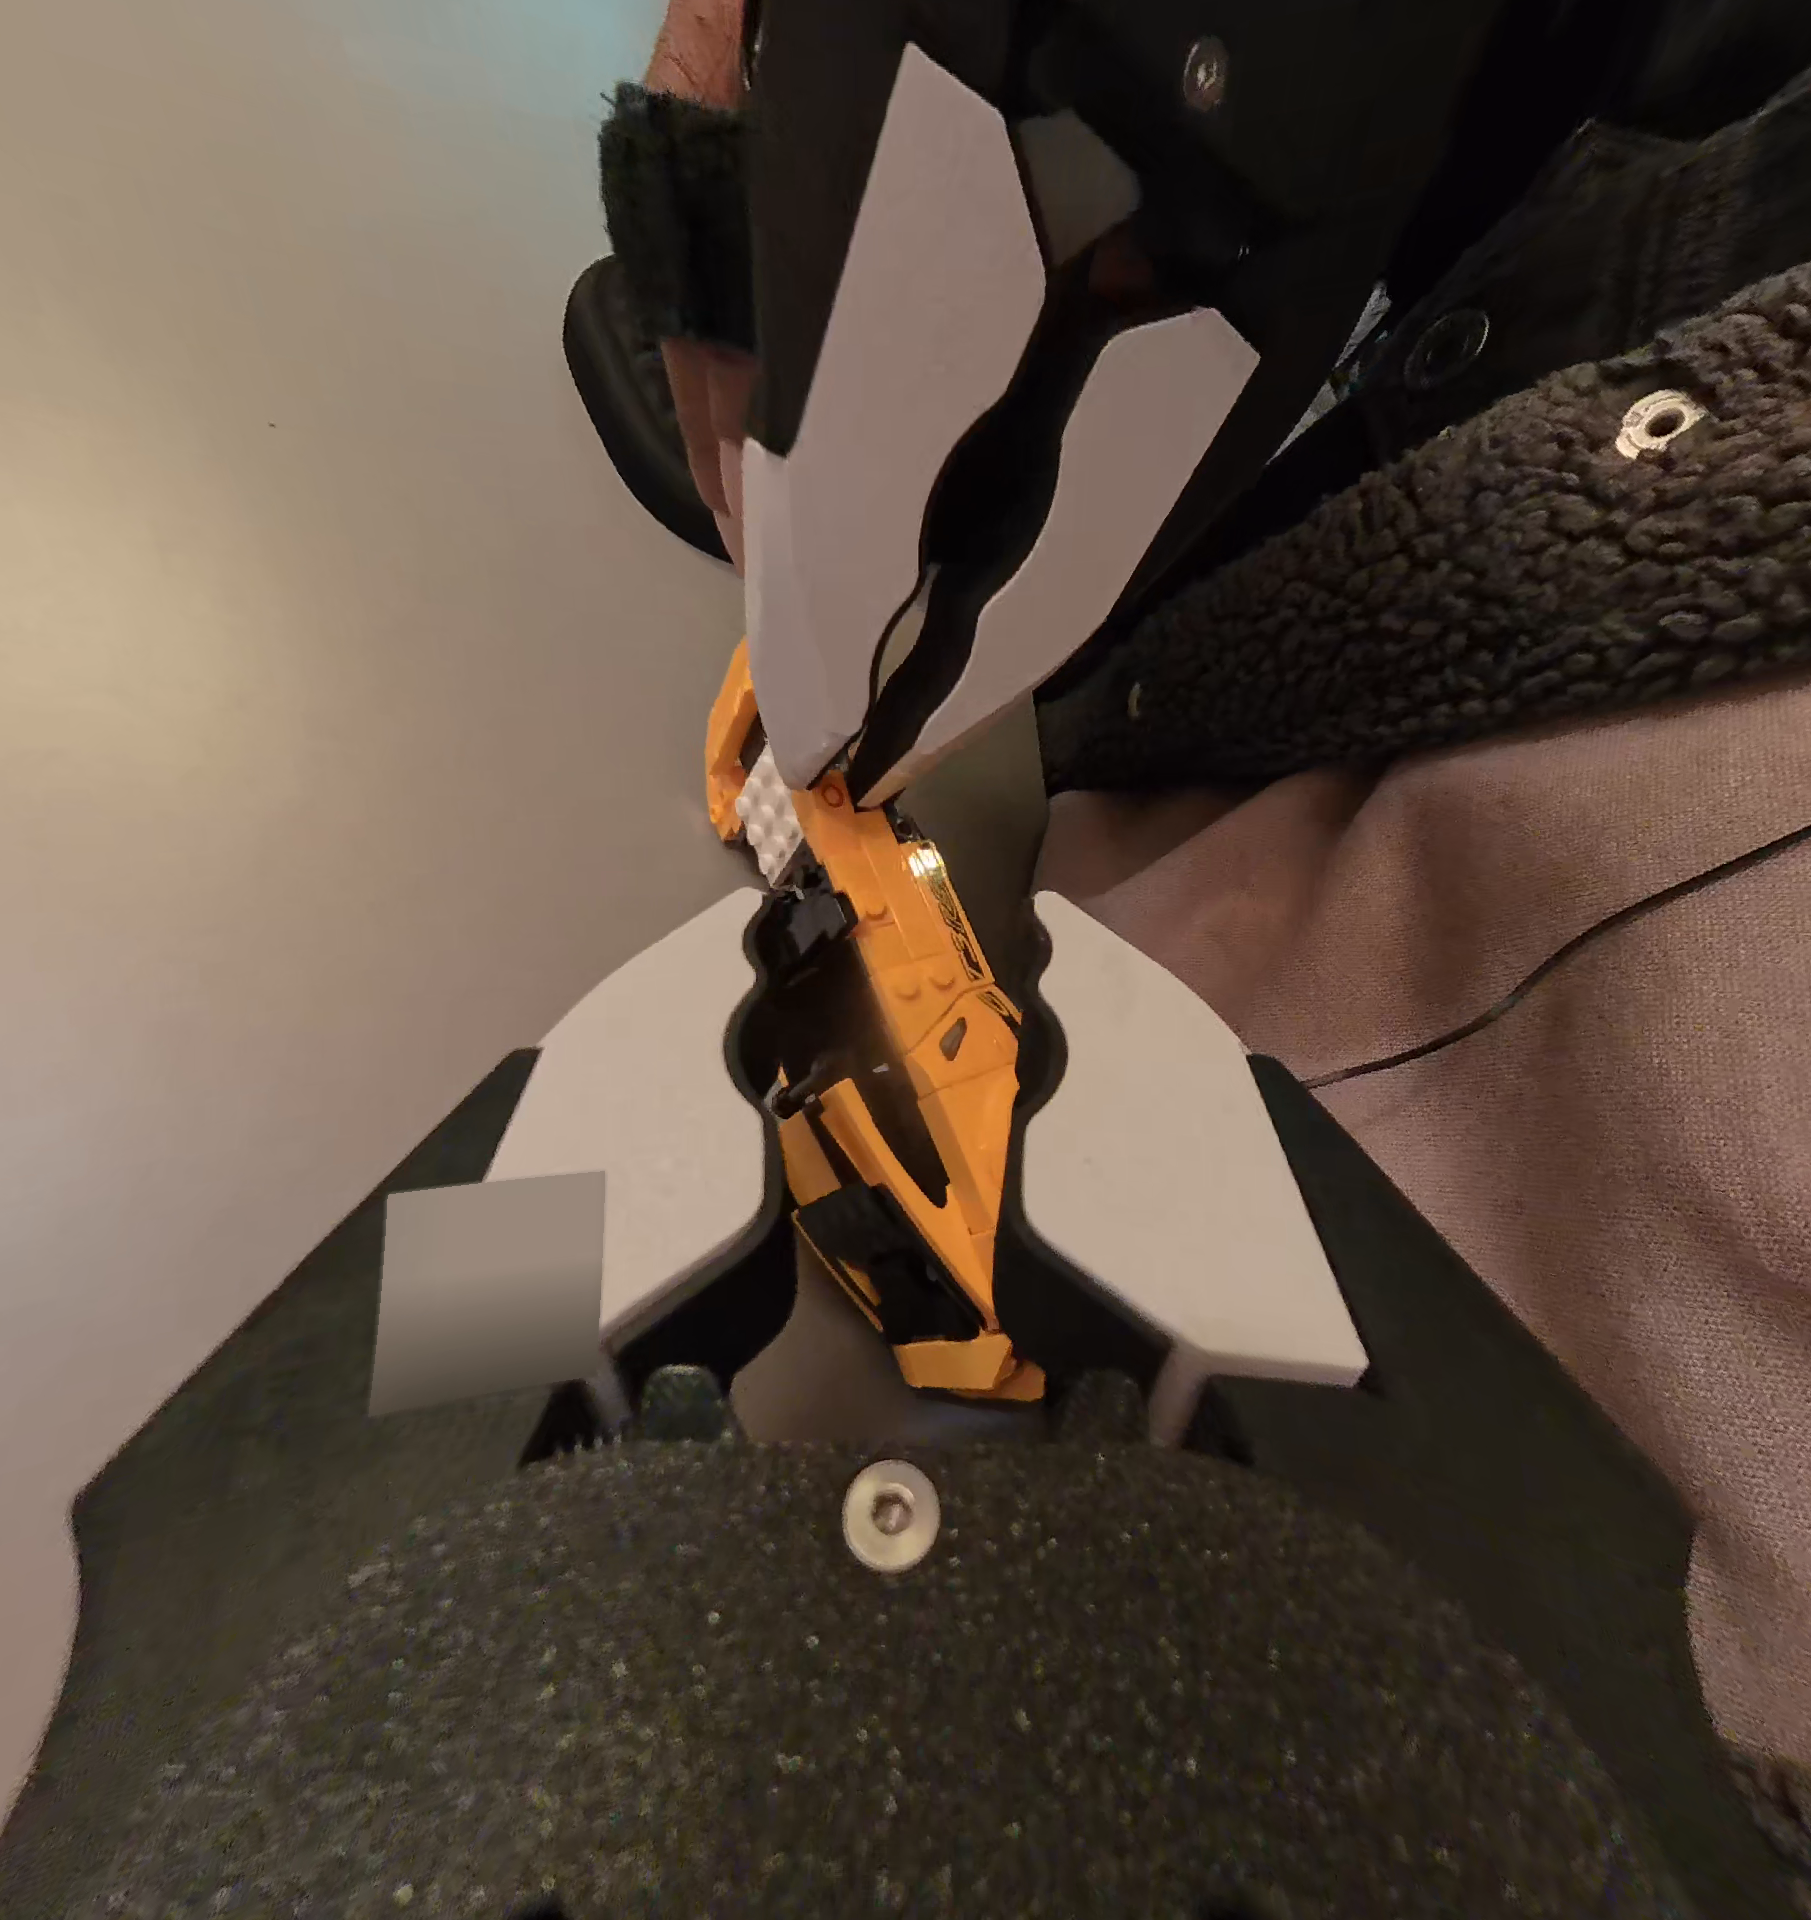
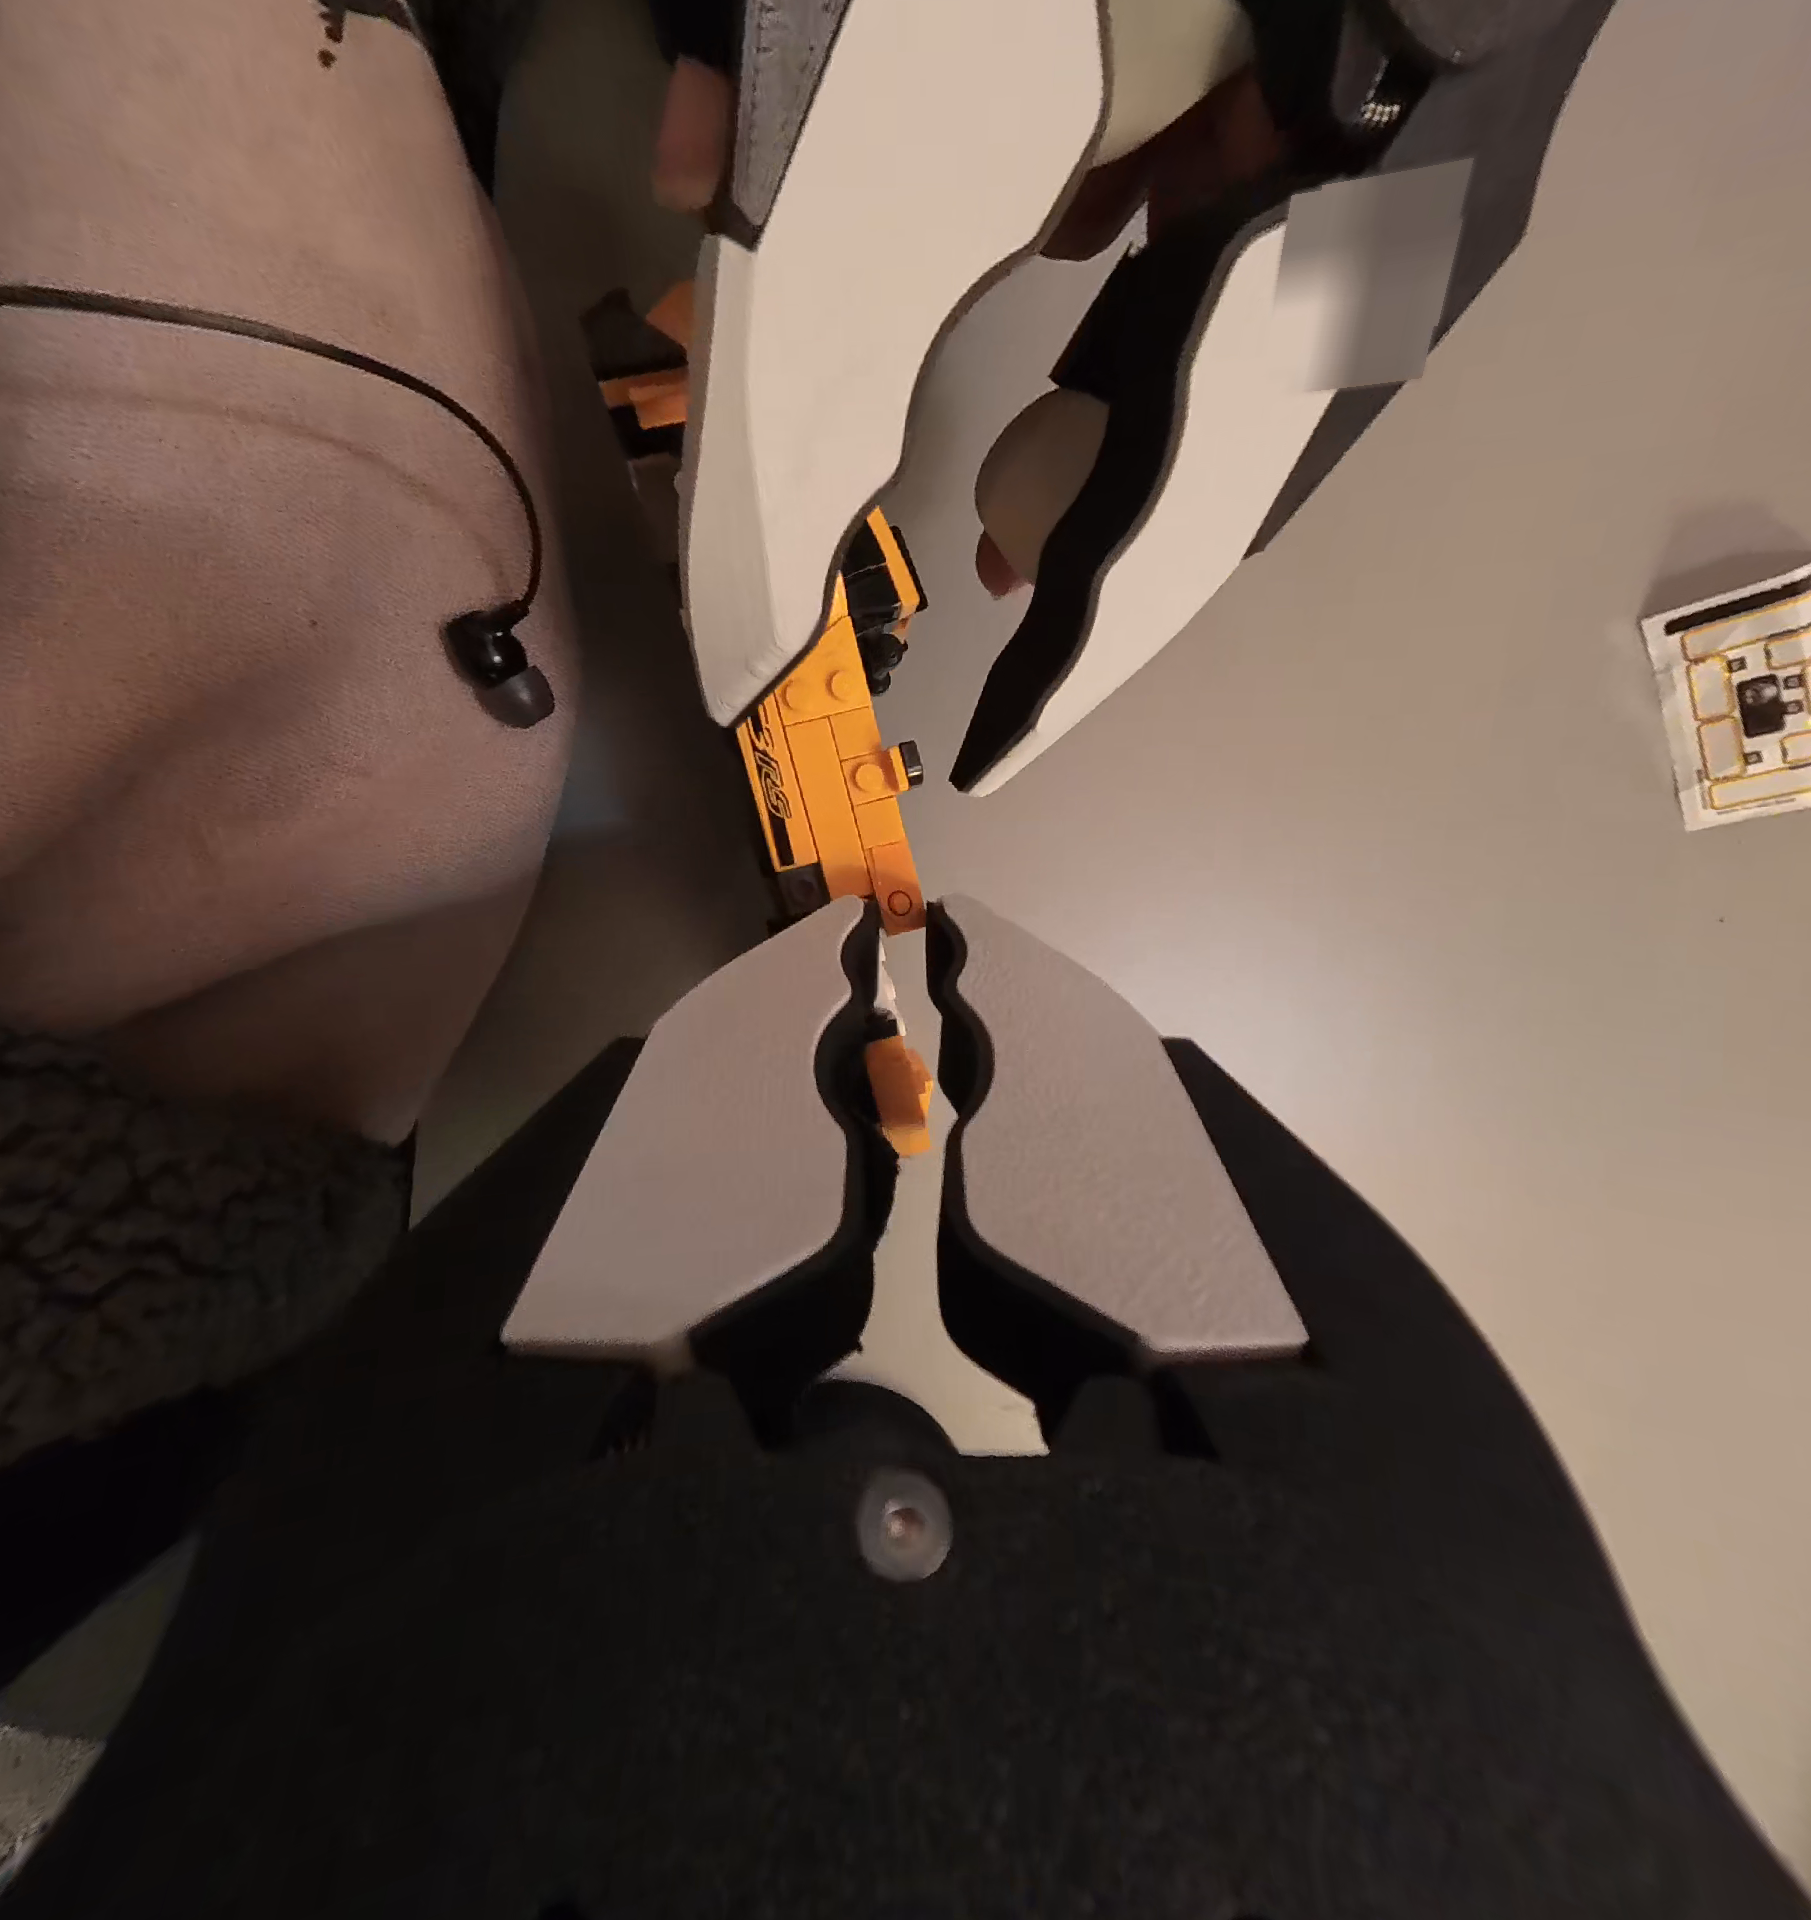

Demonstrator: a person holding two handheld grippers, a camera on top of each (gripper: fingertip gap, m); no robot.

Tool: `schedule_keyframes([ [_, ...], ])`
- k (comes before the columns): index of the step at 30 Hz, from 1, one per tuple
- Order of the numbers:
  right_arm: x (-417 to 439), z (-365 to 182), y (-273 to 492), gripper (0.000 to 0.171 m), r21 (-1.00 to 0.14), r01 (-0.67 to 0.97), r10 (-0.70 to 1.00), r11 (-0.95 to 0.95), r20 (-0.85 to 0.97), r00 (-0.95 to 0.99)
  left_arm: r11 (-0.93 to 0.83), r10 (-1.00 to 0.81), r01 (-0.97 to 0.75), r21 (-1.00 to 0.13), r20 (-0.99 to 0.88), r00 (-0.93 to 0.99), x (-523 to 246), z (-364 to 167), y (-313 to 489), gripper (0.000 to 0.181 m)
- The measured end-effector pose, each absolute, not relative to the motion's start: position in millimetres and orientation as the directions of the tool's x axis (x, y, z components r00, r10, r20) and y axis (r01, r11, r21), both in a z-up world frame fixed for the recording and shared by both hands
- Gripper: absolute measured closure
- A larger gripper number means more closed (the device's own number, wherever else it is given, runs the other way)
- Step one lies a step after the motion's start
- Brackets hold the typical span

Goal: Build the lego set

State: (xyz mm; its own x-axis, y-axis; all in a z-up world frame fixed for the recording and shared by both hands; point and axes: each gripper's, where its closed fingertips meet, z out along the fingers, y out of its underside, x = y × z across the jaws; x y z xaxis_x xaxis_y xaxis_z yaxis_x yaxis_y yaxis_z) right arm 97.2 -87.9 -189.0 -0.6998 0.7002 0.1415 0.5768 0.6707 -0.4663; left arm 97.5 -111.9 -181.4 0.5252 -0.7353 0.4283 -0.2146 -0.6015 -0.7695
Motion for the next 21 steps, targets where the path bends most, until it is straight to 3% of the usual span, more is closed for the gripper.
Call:
schedule_keyframes([
  [14, 100.5, -189.4, -92.7, 0.160, -0.511, 0.608, 0.643, 0.608, -0.134, -0.754, -0.574, -0.764, -0.234, -0.785, 0.409, 0.499, 99.7, -179.6, -116.5, 0.142],
  [21, 99.7, -190.5, -91.7, 0.163, -0.522, 0.612, 0.613, 0.594, -0.199, -0.765, -0.558, -0.760, -0.304, -0.772, 0.328, 0.561, 93.5, -182.8, -119.4, 0.125],
])
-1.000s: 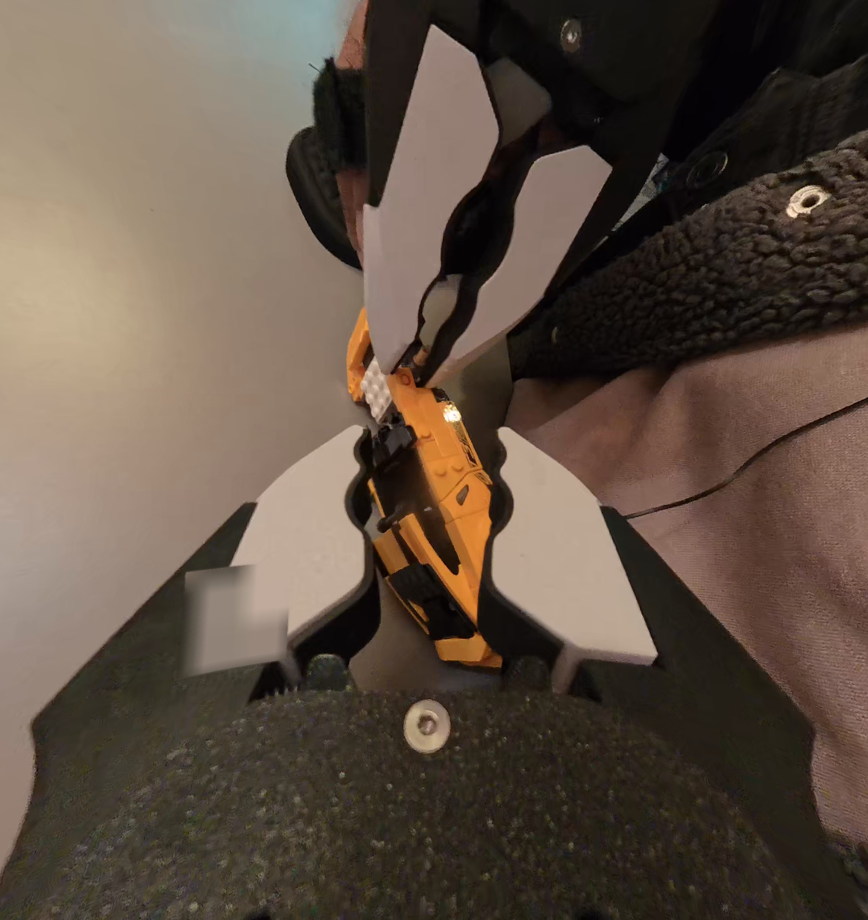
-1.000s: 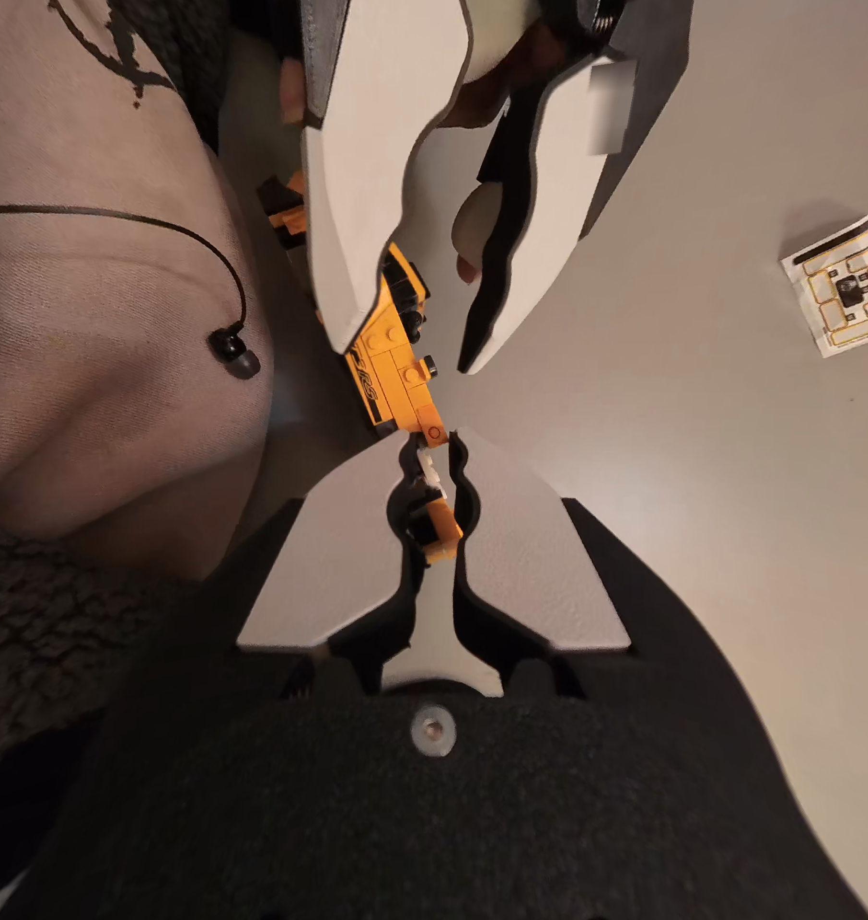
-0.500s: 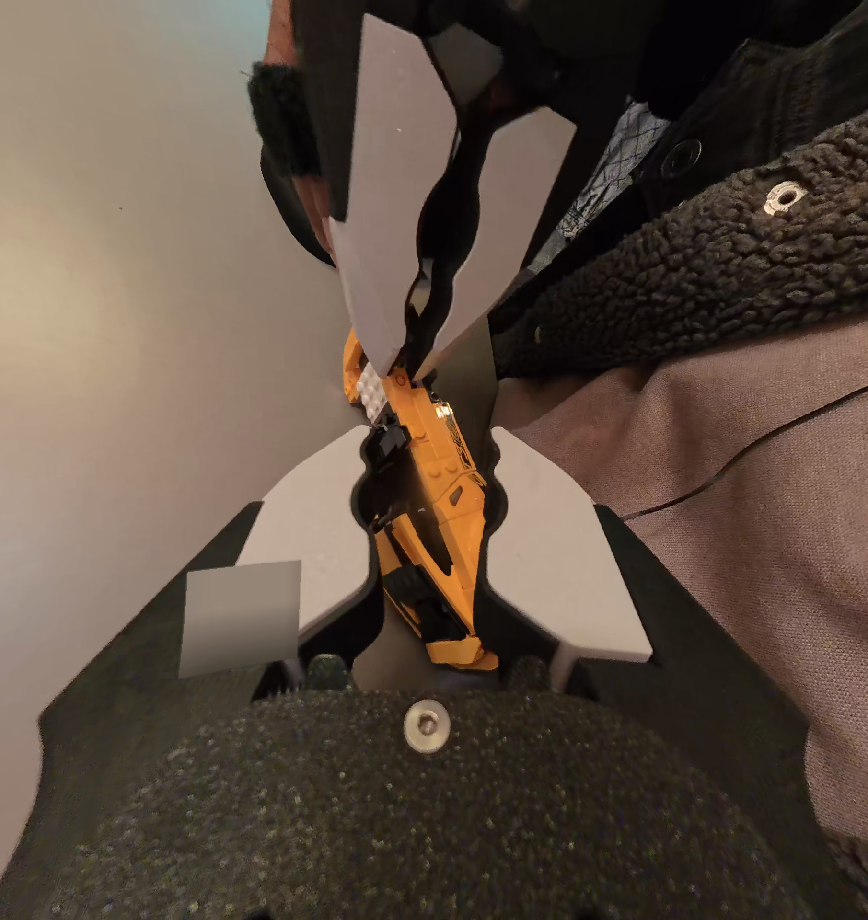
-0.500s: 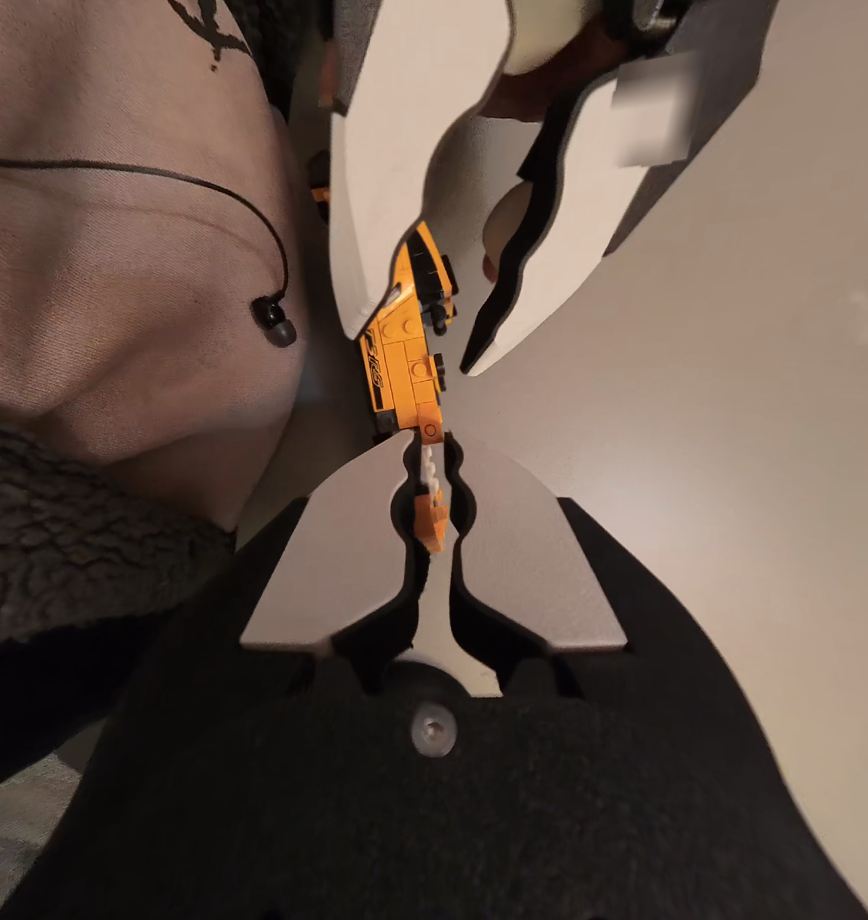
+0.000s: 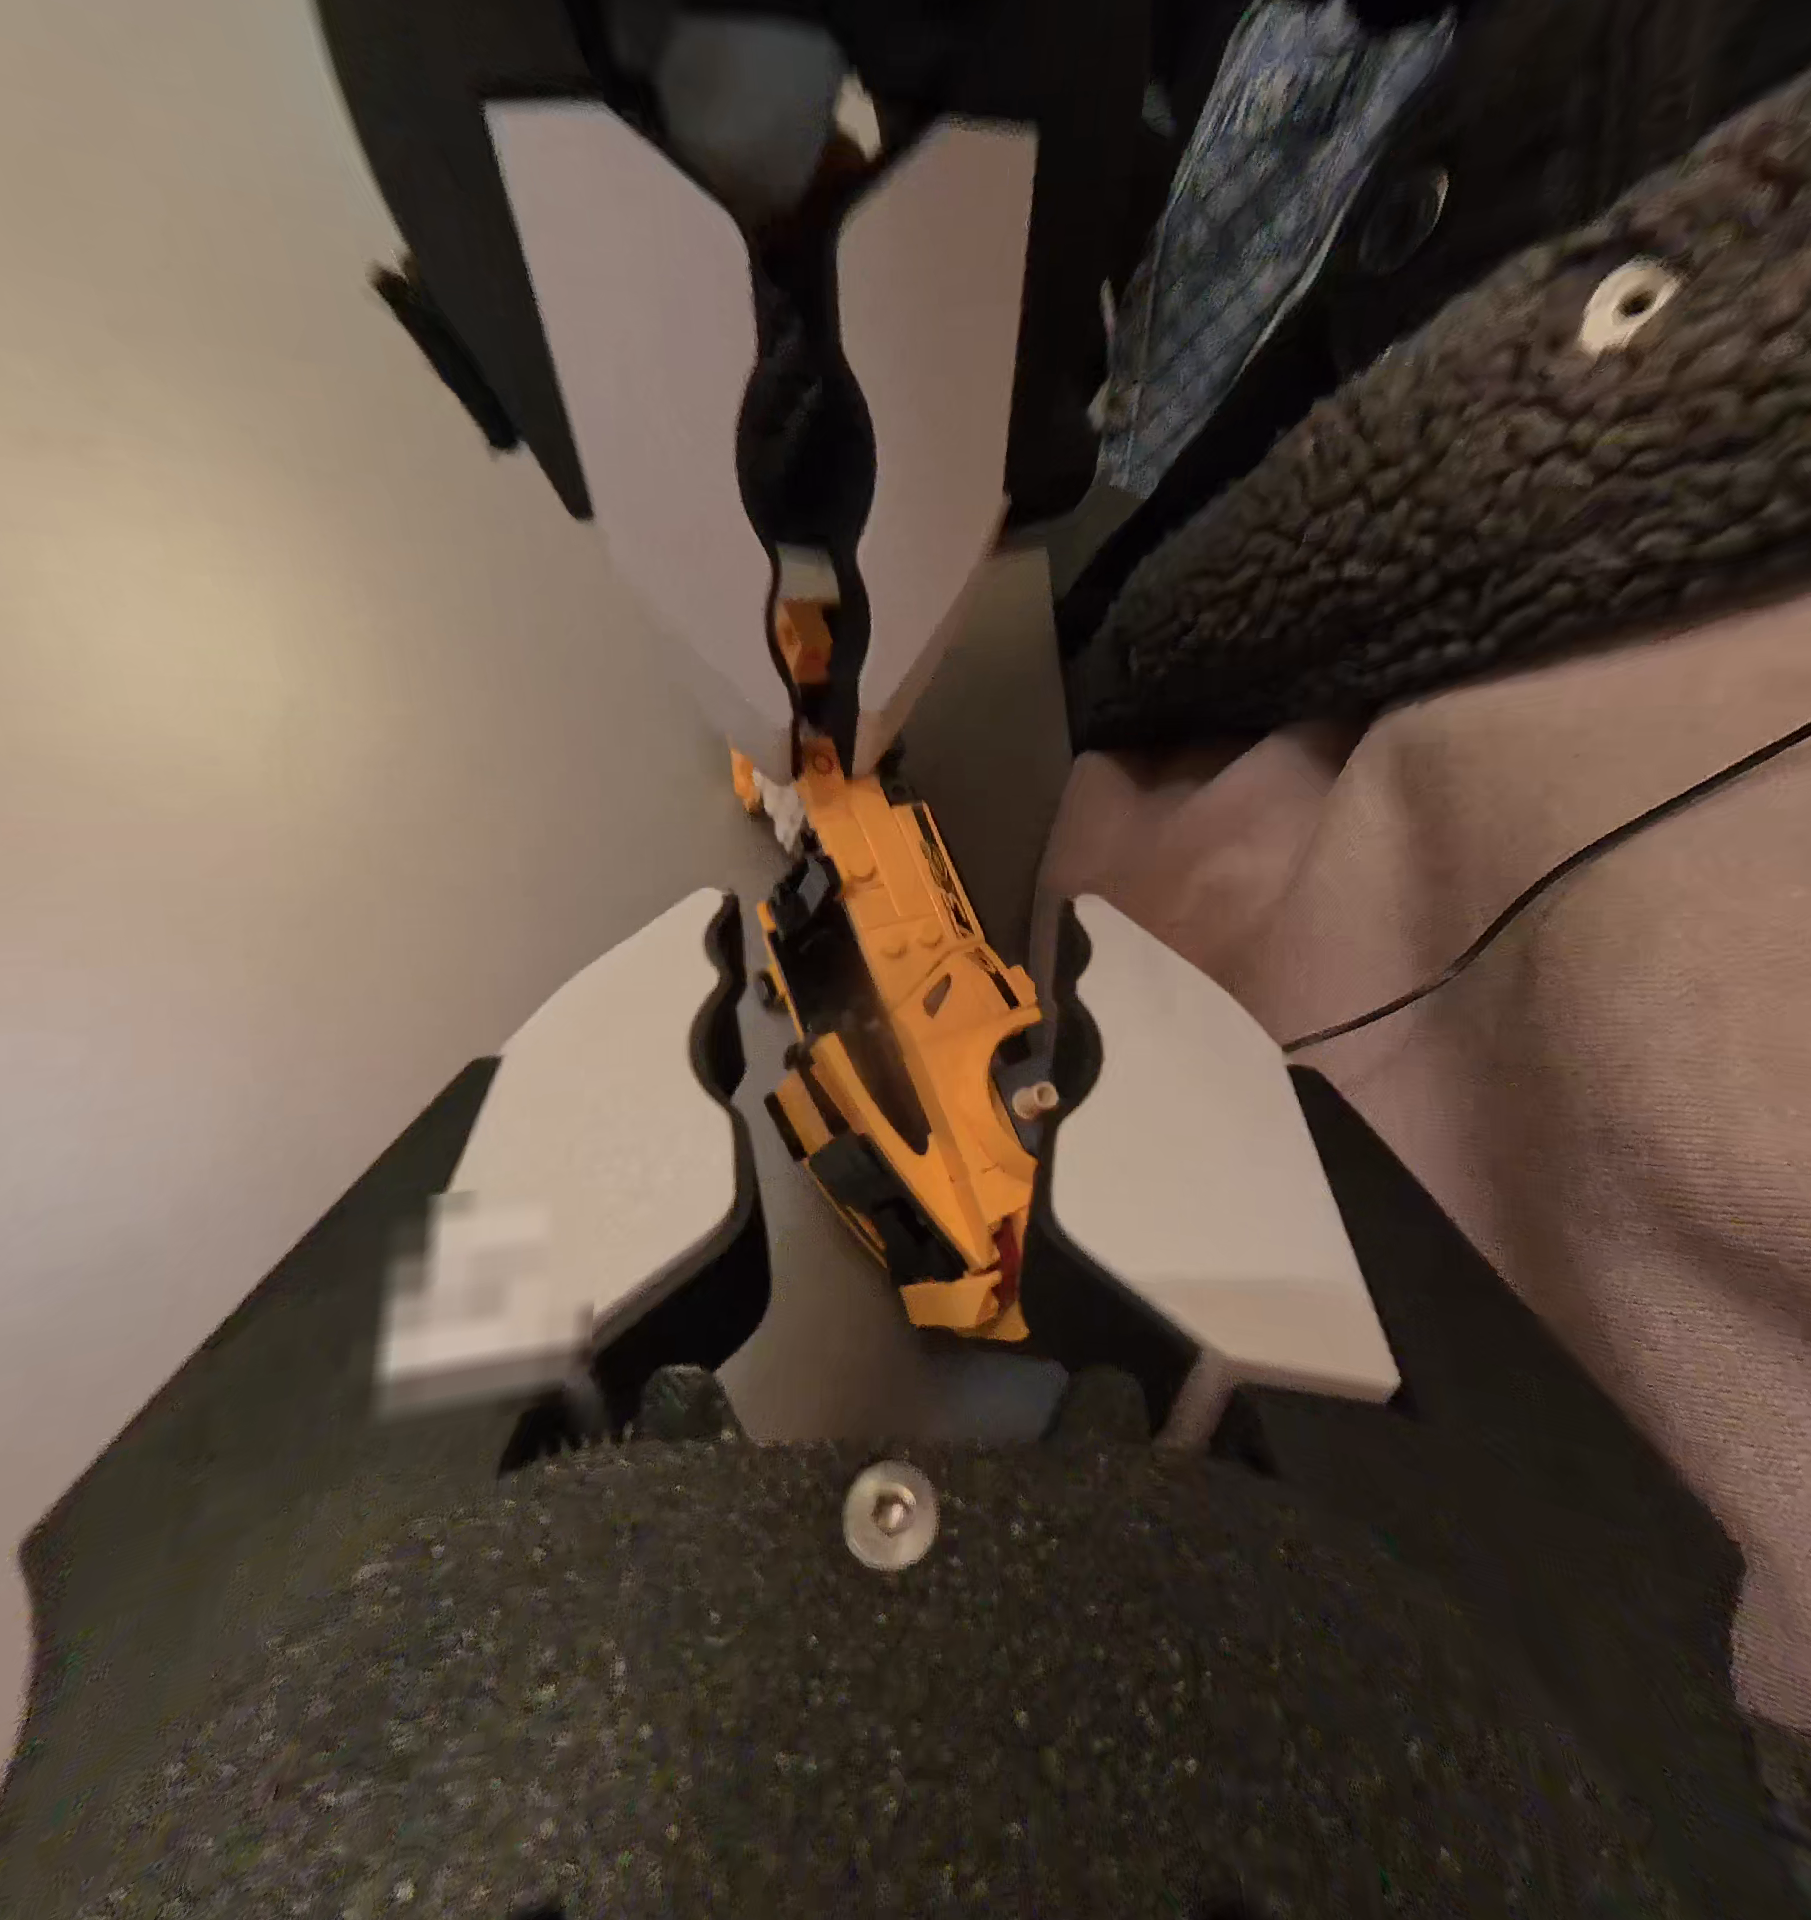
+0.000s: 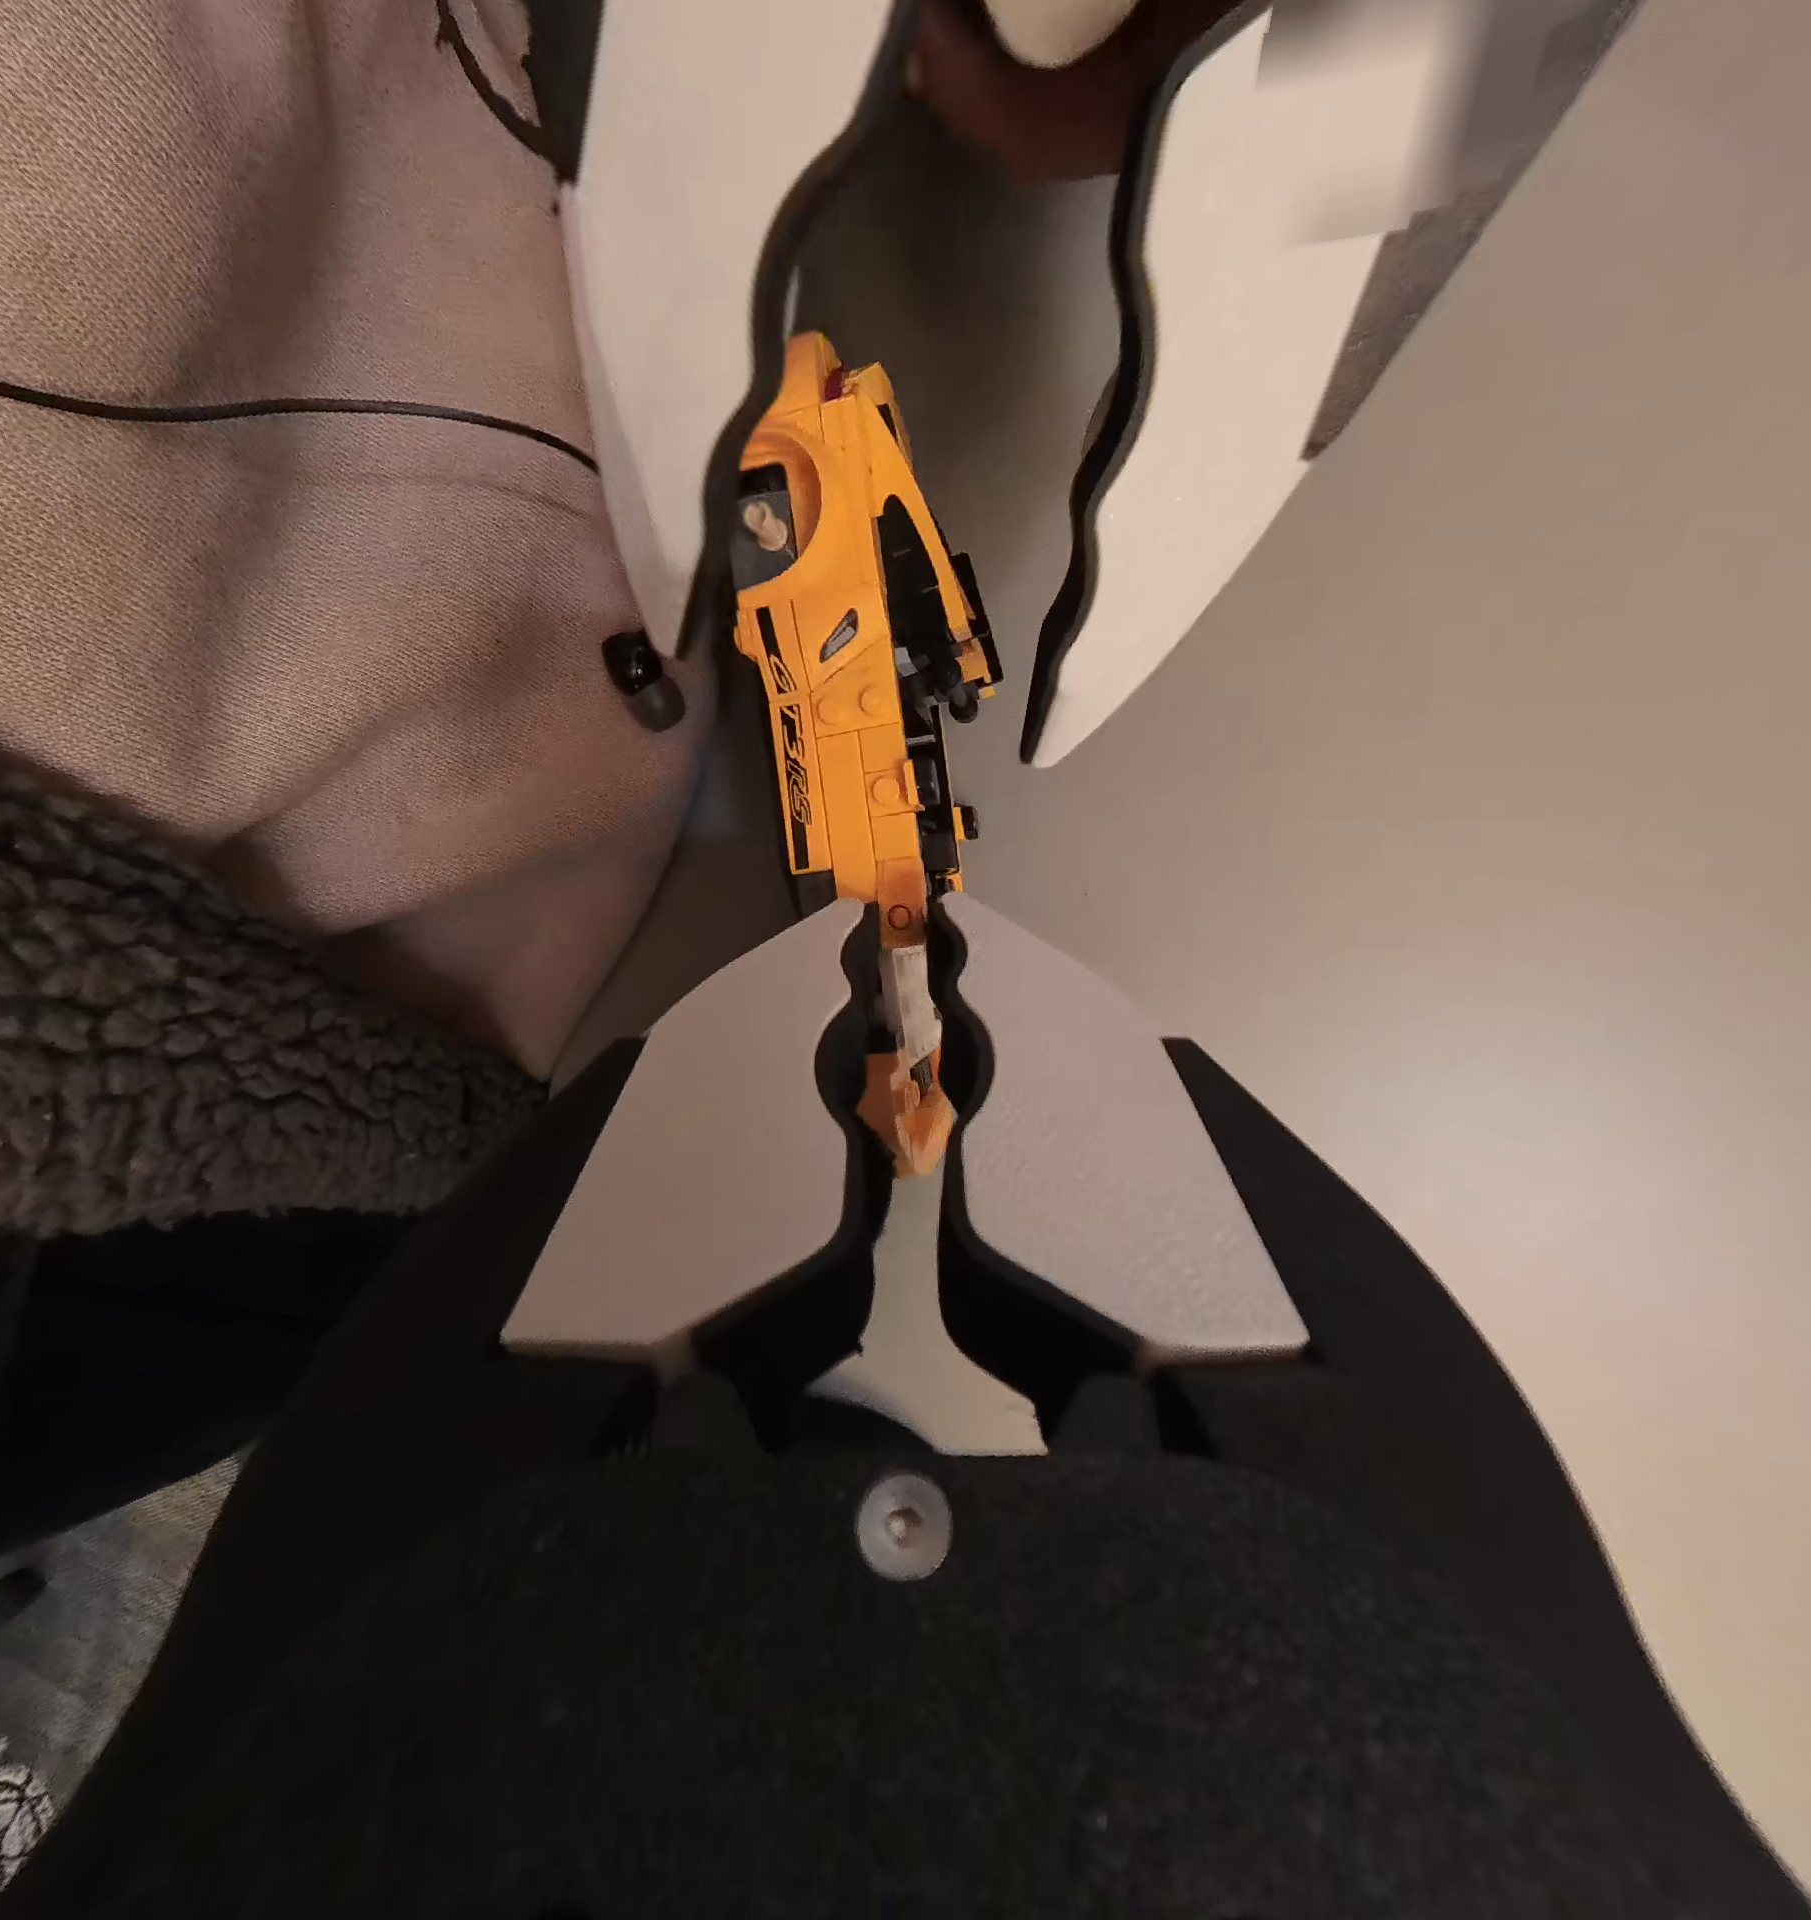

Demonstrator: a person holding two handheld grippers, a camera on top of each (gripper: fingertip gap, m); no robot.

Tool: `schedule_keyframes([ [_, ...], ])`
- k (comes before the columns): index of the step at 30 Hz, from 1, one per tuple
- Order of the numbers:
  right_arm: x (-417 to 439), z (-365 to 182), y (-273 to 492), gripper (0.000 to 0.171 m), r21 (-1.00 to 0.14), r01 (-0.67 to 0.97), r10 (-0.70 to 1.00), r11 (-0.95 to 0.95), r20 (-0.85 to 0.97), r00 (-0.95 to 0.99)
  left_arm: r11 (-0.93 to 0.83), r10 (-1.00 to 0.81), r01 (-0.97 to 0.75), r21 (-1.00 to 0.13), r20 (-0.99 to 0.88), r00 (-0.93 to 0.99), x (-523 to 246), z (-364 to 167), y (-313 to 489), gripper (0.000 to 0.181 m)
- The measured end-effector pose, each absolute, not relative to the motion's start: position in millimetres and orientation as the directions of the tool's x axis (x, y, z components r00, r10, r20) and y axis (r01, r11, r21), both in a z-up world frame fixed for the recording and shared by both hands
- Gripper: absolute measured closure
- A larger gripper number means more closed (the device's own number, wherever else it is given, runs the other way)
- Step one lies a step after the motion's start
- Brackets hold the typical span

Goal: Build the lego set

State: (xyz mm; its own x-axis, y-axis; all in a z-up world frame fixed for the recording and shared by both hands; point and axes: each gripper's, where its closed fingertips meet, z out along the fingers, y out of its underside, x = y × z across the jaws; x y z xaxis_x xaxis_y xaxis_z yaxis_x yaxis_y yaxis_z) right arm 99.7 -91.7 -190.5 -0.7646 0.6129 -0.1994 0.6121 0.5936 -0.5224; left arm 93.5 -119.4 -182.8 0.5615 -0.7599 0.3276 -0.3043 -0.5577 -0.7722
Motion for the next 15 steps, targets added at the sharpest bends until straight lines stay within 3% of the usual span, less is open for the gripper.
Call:
schedule_keyframes([
  [5, 100, -190, -91, 0.163, -0.539, 0.619, 0.600, 0.572, -0.239, -0.763, -0.606, -0.740, -0.351, -0.714, 0.343, 0.578, 104, -196, -125, 0.111],
  [15, 106, -190, -87, 0.162, -0.571, 0.612, 0.605, 0.548, -0.234, -0.761, -0.599, -0.773, -0.458, -0.657, 0.326, 0.543, 111, -198, -131, 0.138],
])
